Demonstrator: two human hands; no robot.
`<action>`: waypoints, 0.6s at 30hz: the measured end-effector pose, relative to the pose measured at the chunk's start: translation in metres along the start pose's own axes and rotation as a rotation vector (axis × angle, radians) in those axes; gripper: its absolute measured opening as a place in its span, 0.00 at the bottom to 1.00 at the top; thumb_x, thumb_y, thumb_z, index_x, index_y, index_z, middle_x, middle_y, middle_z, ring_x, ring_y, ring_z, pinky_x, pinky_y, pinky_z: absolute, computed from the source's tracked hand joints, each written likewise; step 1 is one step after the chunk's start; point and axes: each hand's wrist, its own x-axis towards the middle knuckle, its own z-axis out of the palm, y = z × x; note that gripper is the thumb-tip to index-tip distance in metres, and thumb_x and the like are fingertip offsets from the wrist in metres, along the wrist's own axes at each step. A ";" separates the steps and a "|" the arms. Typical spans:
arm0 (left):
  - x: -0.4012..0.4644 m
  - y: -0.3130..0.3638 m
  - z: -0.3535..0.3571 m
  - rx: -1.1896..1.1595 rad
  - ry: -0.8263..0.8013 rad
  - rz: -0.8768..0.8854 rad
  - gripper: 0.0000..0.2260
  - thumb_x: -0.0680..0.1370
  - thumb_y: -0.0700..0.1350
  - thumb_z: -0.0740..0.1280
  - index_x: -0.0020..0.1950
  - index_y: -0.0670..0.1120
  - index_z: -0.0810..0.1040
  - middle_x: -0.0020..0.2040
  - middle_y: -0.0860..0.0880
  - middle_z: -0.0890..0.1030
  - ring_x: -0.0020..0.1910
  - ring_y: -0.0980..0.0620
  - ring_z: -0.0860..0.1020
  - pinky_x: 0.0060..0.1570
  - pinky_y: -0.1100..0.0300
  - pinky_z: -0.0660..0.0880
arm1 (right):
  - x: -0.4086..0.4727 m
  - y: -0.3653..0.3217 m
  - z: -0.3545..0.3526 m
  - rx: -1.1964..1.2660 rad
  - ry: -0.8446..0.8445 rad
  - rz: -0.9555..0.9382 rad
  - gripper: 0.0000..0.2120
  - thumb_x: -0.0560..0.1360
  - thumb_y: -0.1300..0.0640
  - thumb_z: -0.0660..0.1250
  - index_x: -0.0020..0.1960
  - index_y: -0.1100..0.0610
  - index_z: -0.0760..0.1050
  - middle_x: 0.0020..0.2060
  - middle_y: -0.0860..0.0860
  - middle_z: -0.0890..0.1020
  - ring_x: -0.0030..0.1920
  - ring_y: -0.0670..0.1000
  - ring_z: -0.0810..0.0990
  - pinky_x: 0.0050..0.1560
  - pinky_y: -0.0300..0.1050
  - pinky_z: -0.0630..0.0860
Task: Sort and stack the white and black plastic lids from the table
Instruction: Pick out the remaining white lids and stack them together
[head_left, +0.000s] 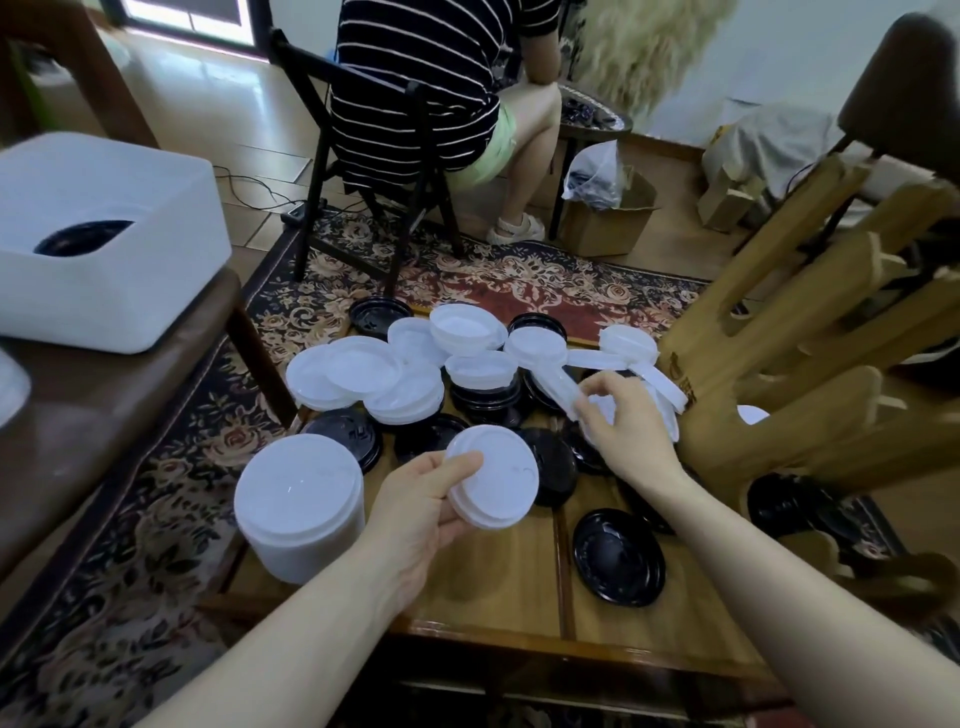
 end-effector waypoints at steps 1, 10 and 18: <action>-0.001 0.000 0.000 -0.005 0.000 -0.002 0.04 0.77 0.41 0.71 0.47 0.43 0.78 0.45 0.43 0.85 0.39 0.48 0.83 0.35 0.58 0.79 | -0.006 -0.008 -0.008 0.178 0.000 0.108 0.03 0.79 0.59 0.65 0.47 0.55 0.75 0.43 0.47 0.80 0.49 0.51 0.77 0.49 0.45 0.72; -0.010 -0.002 0.008 -0.047 -0.032 0.036 0.04 0.79 0.44 0.68 0.50 0.44 0.77 0.49 0.43 0.84 0.43 0.47 0.83 0.42 0.55 0.79 | -0.064 -0.057 -0.050 1.514 -0.221 0.716 0.12 0.79 0.63 0.60 0.60 0.63 0.75 0.50 0.57 0.84 0.45 0.53 0.86 0.42 0.46 0.84; -0.014 0.000 0.009 -0.036 -0.125 0.089 0.22 0.68 0.52 0.73 0.60 0.45 0.79 0.54 0.45 0.86 0.48 0.46 0.84 0.45 0.53 0.82 | -0.088 -0.071 -0.035 1.167 -0.372 0.606 0.30 0.69 0.71 0.70 0.68 0.56 0.68 0.43 0.61 0.82 0.45 0.59 0.85 0.42 0.49 0.83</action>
